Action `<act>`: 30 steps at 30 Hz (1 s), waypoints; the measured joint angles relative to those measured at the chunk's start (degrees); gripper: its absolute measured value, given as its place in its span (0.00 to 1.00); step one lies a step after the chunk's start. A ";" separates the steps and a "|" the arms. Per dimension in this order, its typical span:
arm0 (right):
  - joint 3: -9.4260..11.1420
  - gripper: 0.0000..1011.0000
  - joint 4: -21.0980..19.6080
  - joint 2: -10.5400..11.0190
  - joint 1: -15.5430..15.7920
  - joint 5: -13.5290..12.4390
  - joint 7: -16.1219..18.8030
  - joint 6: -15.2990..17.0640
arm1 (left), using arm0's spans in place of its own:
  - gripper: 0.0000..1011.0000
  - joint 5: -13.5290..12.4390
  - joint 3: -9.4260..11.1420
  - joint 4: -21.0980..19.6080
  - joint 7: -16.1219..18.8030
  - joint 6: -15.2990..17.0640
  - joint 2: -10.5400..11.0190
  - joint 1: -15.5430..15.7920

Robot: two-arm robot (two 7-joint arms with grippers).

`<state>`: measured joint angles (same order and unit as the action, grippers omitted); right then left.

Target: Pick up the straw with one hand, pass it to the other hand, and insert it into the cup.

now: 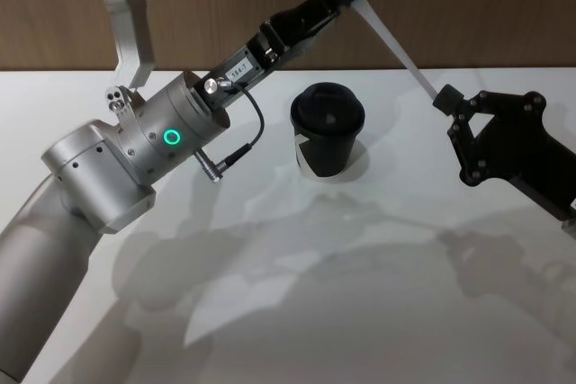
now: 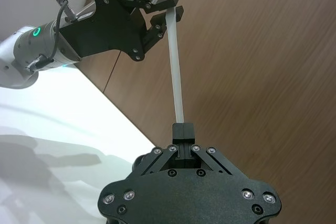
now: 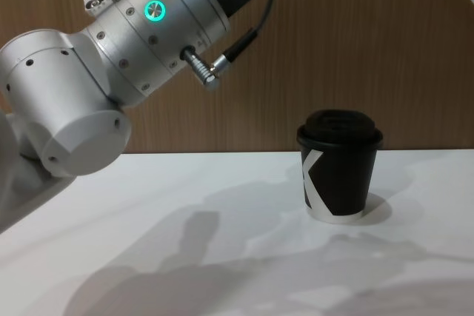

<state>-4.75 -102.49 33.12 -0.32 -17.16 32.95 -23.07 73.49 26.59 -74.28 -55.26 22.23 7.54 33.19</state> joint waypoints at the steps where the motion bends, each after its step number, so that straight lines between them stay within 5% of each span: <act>1: 0.00 0.00 0.00 0.00 0.00 0.00 0.00 0.00 | 0.10 0.01 0.00 0.00 -0.01 0.00 0.00 0.00; 7: 0.00 0.04 0.00 0.00 0.00 0.00 0.00 0.00 | 0.06 0.06 -0.01 0.00 -0.07 0.00 0.00 0.00; 19: 0.00 0.41 0.00 0.00 0.00 0.00 0.00 0.00 | 0.01 -0.35 0.16 -0.25 0.00 -0.64 0.24 0.01; 30: 0.00 0.76 0.00 0.00 0.00 0.00 0.00 0.00 | 0.00 -5.15 1.21 -2.19 1.57 -4.73 2.39 0.48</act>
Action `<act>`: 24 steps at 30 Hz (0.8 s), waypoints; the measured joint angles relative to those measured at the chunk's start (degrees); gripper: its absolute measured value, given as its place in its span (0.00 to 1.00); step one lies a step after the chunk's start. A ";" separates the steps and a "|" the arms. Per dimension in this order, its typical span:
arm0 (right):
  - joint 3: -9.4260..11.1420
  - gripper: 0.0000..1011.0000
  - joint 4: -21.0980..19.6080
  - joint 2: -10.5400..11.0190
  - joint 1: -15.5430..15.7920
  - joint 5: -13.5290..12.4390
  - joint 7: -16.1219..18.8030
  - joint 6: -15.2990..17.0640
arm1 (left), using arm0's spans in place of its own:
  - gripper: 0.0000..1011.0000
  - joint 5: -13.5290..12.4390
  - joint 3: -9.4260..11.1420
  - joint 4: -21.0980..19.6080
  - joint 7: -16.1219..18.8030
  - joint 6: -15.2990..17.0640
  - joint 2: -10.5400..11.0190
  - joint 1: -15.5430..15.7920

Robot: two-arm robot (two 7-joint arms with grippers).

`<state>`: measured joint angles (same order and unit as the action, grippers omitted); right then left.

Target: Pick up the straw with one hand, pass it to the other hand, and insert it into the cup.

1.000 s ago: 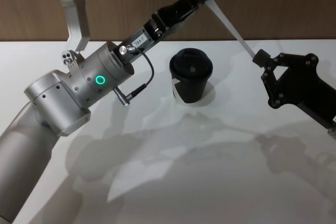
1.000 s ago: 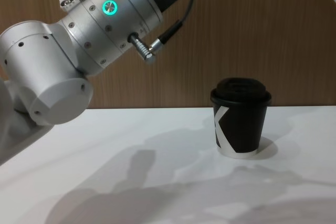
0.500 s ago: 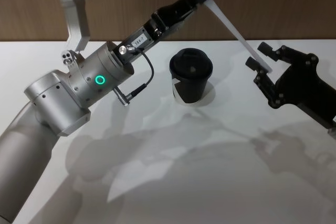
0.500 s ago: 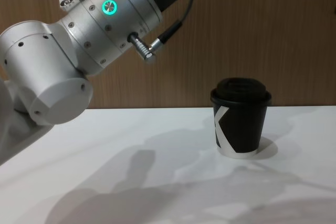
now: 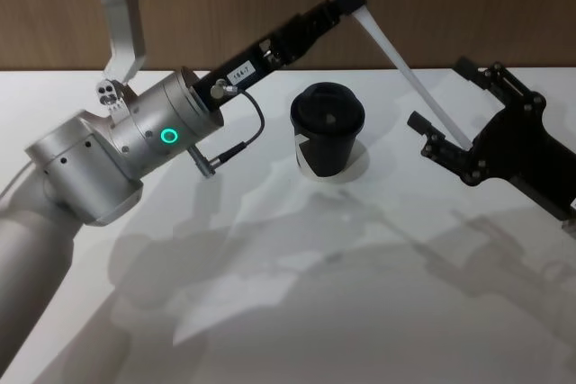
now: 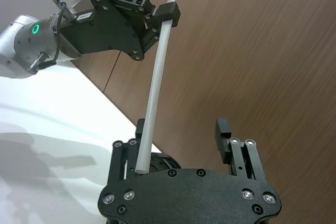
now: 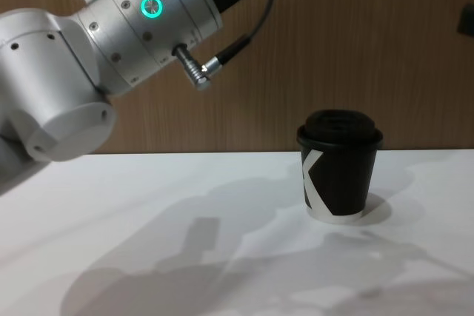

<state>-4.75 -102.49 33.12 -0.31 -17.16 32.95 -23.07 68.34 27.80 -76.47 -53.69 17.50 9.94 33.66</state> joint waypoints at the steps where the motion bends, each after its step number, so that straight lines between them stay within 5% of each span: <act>1: 0.00 0.78 0.00 0.00 0.00 0.00 0.00 0.00 | 0.00 -1.02 0.21 -0.45 0.41 -0.74 0.51 0.12; 10: 0.00 0.99 0.00 0.00 0.00 0.00 0.00 0.00 | 0.00 -6.80 1.31 -3.19 2.92 -4.34 3.61 0.98; 24: 0.00 0.99 0.00 0.00 0.00 0.00 0.00 0.00 | 0.00 -17.55 2.88 -8.77 8.64 -9.67 9.29 2.81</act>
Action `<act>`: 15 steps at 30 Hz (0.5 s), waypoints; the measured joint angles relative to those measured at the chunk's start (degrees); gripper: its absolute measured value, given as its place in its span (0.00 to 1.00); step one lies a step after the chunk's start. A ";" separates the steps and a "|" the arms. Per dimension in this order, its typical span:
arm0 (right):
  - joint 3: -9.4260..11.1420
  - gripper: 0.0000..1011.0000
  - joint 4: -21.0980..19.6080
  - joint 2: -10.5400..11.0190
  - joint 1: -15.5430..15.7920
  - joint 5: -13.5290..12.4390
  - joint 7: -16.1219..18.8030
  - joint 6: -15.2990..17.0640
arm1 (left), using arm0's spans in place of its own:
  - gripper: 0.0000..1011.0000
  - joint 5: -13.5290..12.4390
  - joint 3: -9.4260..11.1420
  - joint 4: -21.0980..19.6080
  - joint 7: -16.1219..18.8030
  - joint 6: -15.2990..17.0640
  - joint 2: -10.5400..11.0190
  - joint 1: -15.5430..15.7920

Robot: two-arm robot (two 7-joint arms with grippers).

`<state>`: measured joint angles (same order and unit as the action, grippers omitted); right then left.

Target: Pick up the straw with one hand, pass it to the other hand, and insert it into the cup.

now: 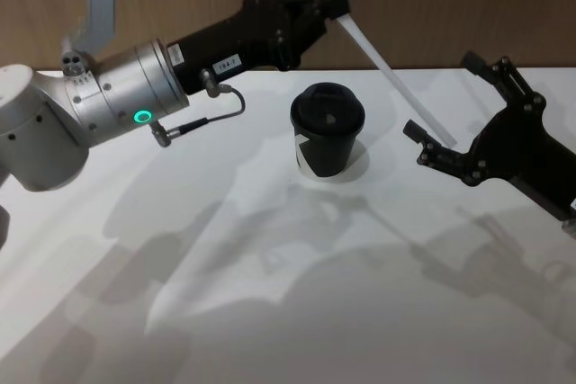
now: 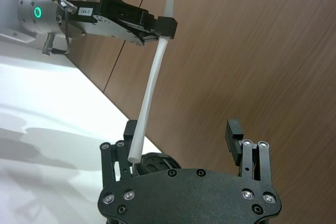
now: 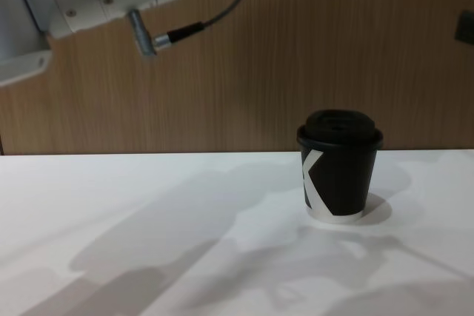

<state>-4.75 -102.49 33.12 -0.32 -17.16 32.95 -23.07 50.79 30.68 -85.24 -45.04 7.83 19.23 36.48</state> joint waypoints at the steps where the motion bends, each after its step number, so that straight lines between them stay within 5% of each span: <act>1: 0.00 0.99 0.00 0.00 0.00 0.00 0.00 0.00 | 0.00 -1.09 0.07 -0.58 0.87 -0.64 0.52 0.12; 15: 0.00 0.99 0.00 0.00 0.00 0.00 0.00 0.00 | 0.00 -8.40 -0.78 -3.64 8.46 -7.57 2.04 -0.58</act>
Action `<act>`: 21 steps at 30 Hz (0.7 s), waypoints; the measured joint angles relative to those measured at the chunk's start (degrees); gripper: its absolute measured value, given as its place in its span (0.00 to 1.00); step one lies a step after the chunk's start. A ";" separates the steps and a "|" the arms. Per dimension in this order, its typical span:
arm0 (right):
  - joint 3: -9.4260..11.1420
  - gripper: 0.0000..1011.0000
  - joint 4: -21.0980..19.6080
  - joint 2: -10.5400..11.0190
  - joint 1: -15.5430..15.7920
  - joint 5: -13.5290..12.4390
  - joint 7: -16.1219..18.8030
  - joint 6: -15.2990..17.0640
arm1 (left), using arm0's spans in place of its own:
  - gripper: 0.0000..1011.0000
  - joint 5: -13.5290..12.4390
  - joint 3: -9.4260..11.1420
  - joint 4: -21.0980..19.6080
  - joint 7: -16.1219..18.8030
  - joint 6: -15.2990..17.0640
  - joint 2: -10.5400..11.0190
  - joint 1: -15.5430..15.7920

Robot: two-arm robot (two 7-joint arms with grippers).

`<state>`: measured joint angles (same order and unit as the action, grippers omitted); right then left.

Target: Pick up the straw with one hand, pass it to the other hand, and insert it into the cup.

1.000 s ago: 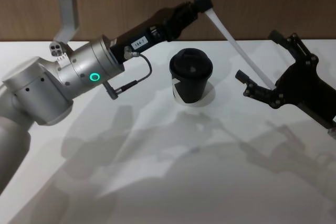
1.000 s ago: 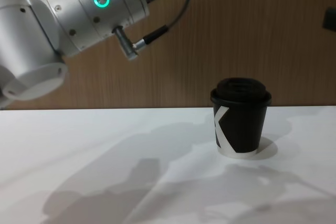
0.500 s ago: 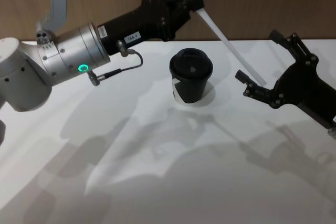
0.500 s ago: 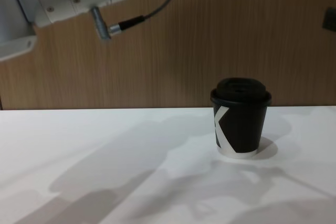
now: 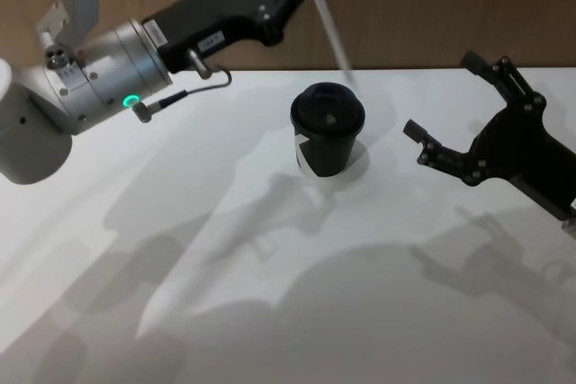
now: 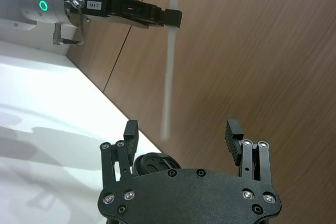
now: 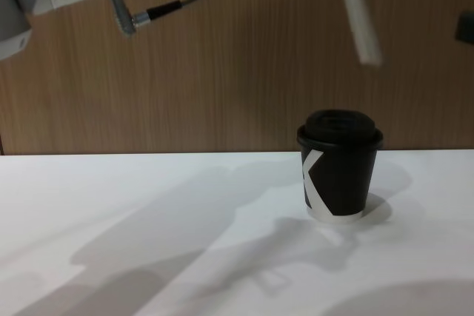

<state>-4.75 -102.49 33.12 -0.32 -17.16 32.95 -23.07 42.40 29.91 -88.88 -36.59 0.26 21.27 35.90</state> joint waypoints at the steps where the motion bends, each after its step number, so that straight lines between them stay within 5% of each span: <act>1: 0.00 0.99 0.00 0.00 0.00 0.00 0.00 0.00 | 0.00 -0.29 -0.15 -0.08 0.39 -0.39 -0.05 -0.10; 11: 0.00 0.99 0.00 0.00 0.00 0.00 0.00 0.00 | 0.00 -3.72 -1.23 -0.77 4.07 -3.64 -0.29 -0.57; 21: 0.00 0.99 0.00 0.00 0.00 0.00 0.00 0.00 | 0.00 -6.35 -0.89 -1.41 5.00 -2.50 0.65 0.08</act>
<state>-4.75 -102.49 33.12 -0.32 -17.16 32.94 -23.07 36.05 29.01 -90.29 -31.59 -2.23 21.92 35.98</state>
